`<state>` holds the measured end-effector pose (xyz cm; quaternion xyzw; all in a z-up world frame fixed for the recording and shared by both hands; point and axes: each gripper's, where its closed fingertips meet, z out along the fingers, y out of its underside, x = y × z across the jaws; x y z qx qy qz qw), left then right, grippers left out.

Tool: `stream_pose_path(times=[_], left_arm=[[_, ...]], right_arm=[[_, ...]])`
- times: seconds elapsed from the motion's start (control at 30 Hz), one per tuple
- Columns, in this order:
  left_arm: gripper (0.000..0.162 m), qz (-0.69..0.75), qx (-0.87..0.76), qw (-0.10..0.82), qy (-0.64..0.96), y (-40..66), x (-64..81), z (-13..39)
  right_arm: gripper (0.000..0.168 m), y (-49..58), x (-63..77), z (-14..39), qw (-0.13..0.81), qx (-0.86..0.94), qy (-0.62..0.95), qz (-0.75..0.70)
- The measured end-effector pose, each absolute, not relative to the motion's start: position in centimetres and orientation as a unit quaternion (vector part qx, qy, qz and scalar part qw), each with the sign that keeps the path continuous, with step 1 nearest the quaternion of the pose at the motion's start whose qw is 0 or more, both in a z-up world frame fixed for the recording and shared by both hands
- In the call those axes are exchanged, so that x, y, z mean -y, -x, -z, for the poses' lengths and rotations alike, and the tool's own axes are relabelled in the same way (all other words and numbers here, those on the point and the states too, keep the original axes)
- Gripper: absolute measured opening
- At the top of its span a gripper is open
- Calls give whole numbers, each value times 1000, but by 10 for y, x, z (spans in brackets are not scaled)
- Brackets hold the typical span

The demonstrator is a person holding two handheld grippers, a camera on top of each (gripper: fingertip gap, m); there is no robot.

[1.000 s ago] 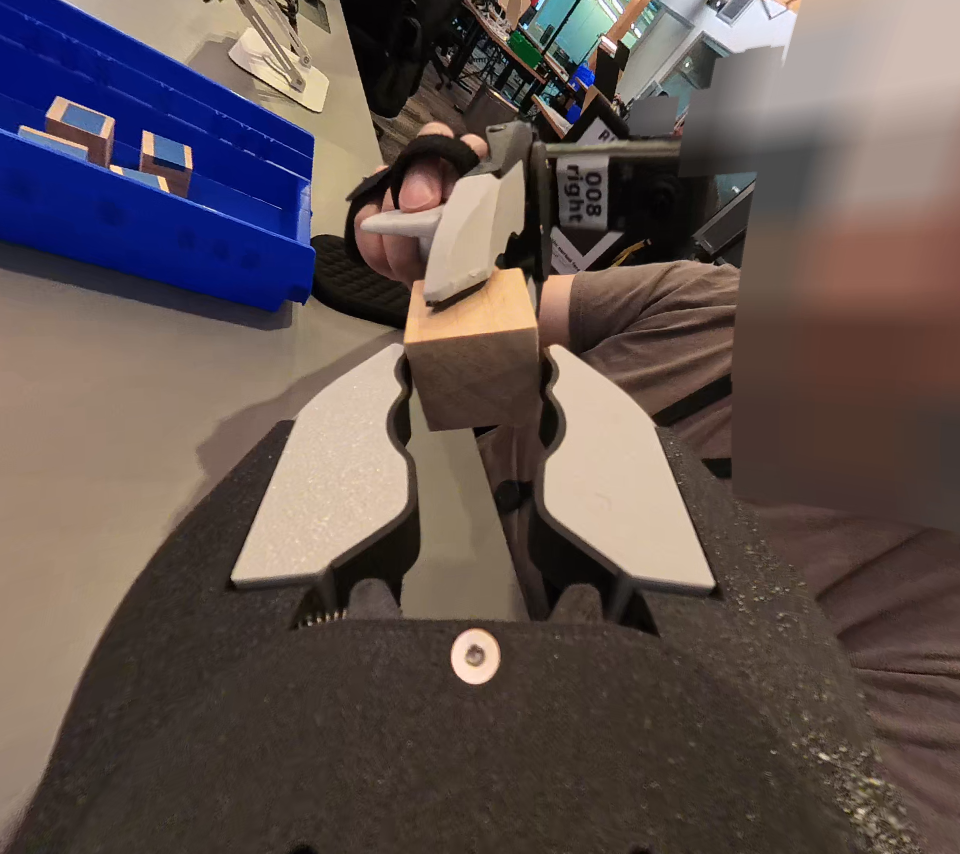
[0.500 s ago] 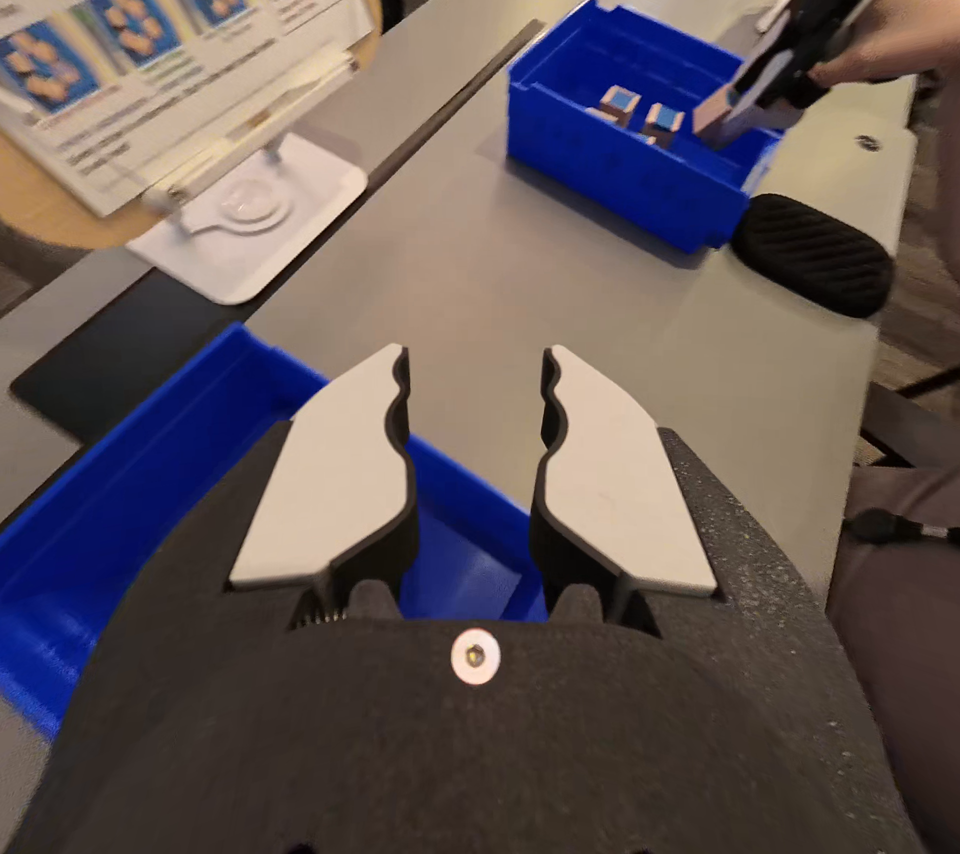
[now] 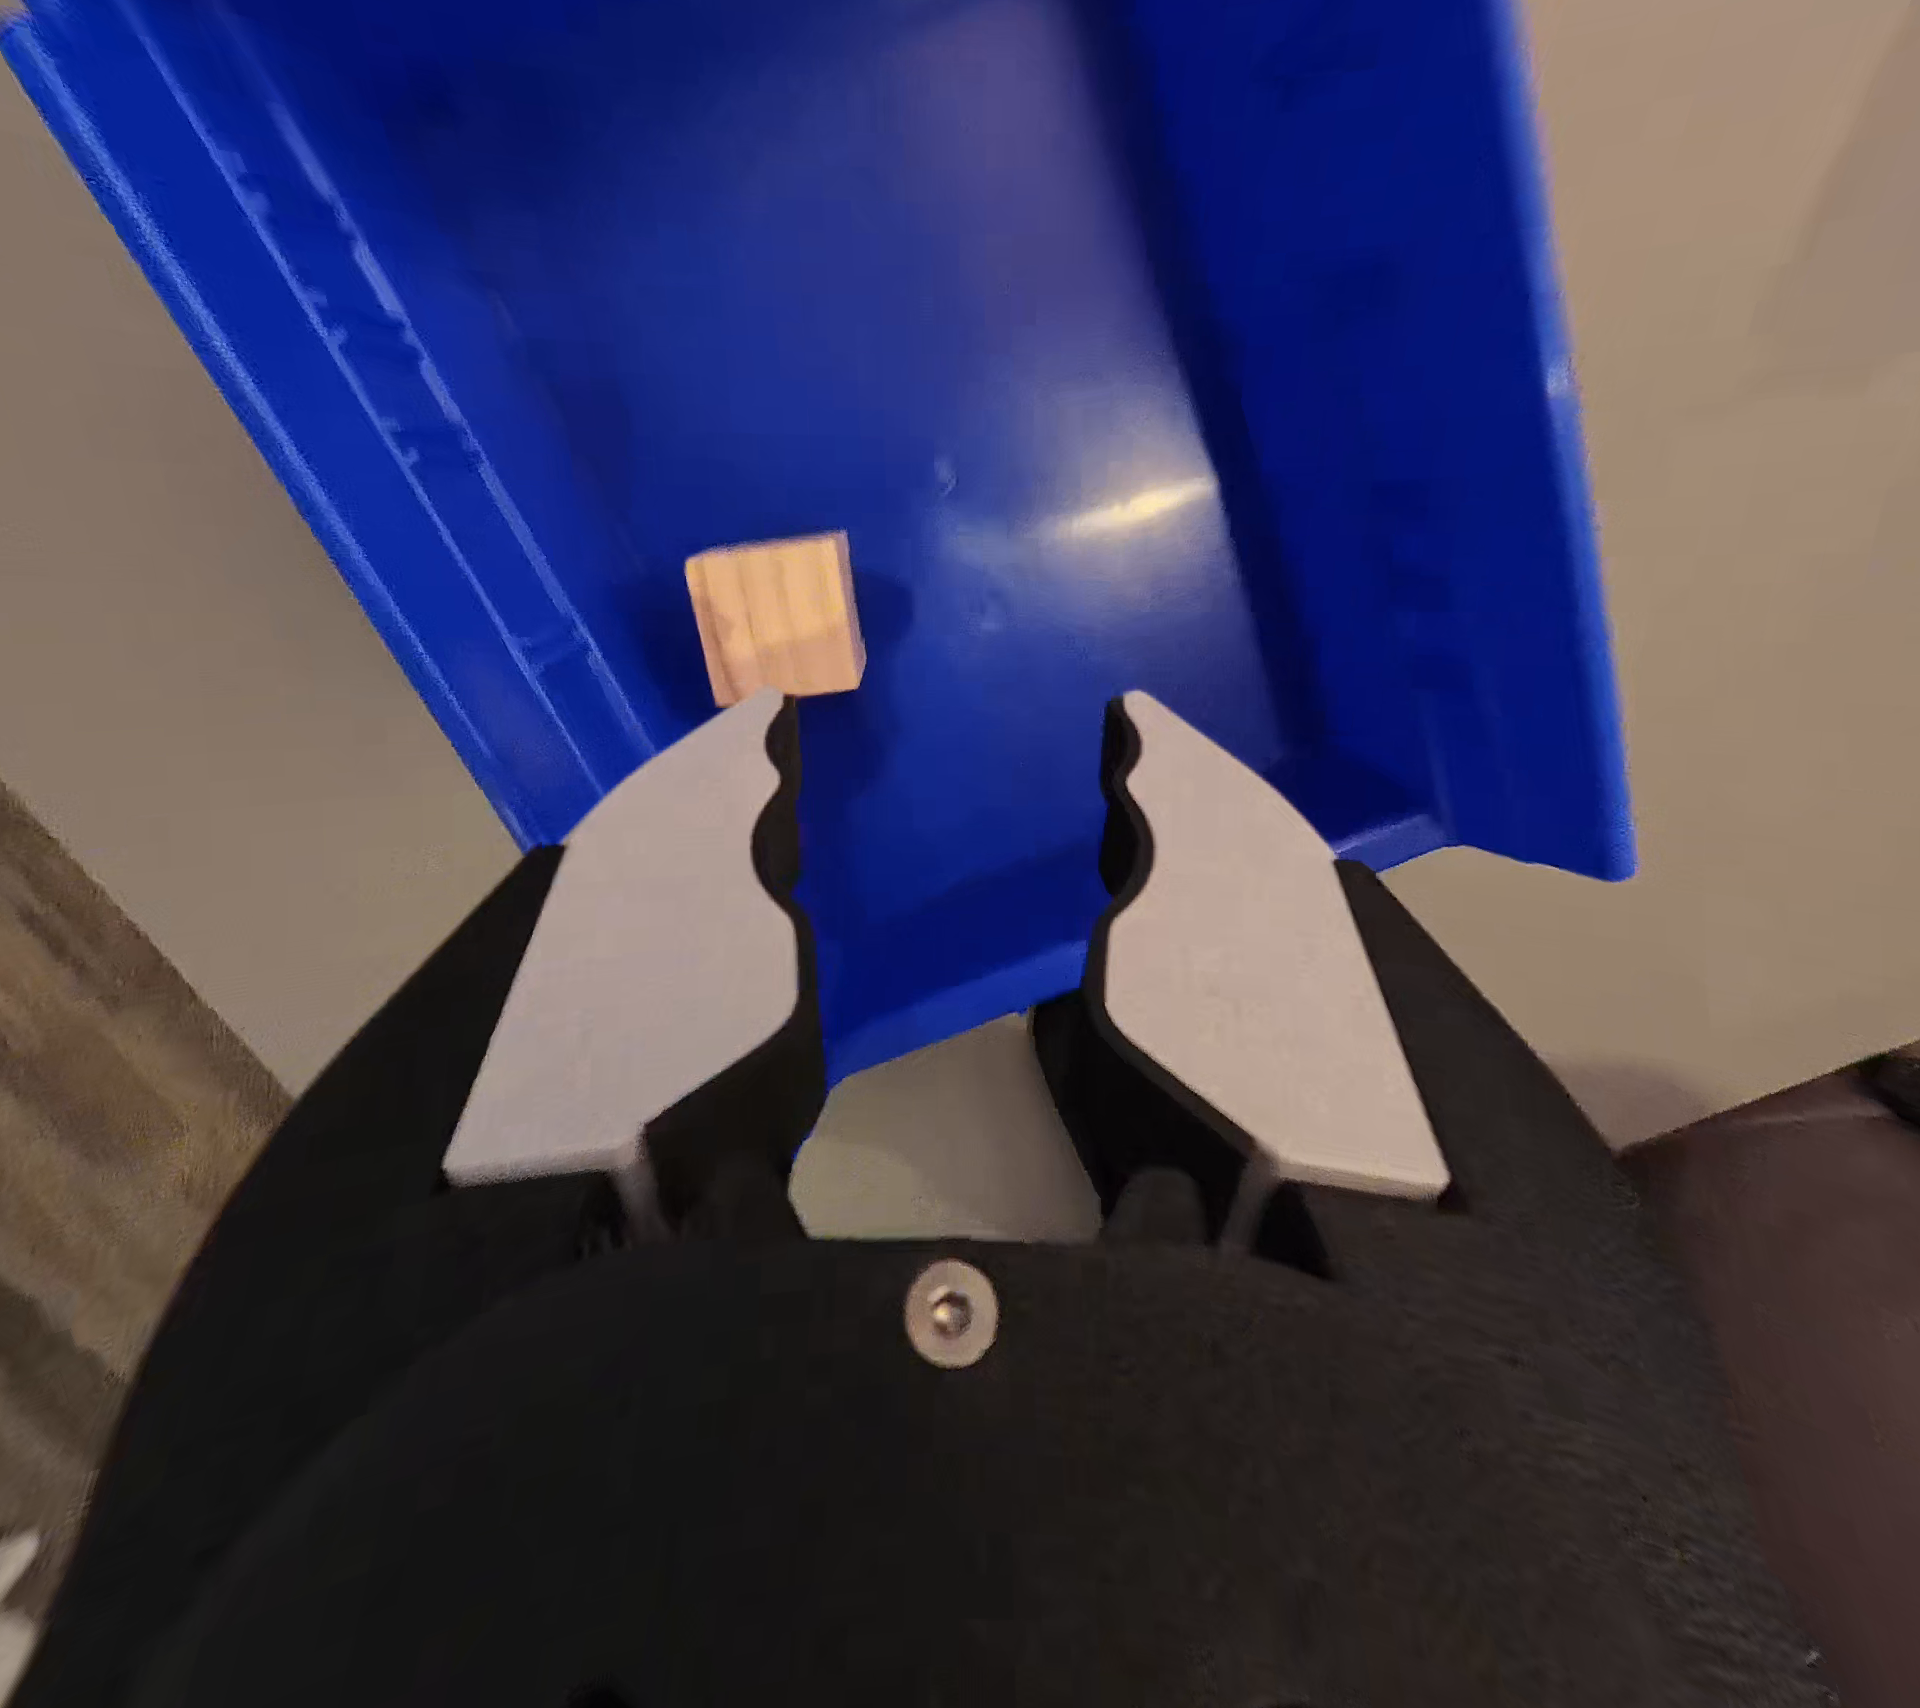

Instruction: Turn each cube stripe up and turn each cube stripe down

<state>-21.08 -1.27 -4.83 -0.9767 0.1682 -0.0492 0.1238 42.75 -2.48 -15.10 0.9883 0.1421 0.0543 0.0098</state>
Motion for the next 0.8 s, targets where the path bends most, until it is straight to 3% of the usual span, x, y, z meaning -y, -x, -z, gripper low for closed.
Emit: stream_pose_path(times=[0.17,0.4,0.8], left_arm=[[54,12,-161,67,985,226,7,77],[55,-18,-157,25,987,234,-1,101],[54,-46,-134,-23,990,251,-4,128]], right_arm=[[63,-420,13,131,-53,-156,-985,-57],[62,-399,8,107,-102,-196,-974,-44],[62,-390,12,102,-105,-228,-966,-53]])
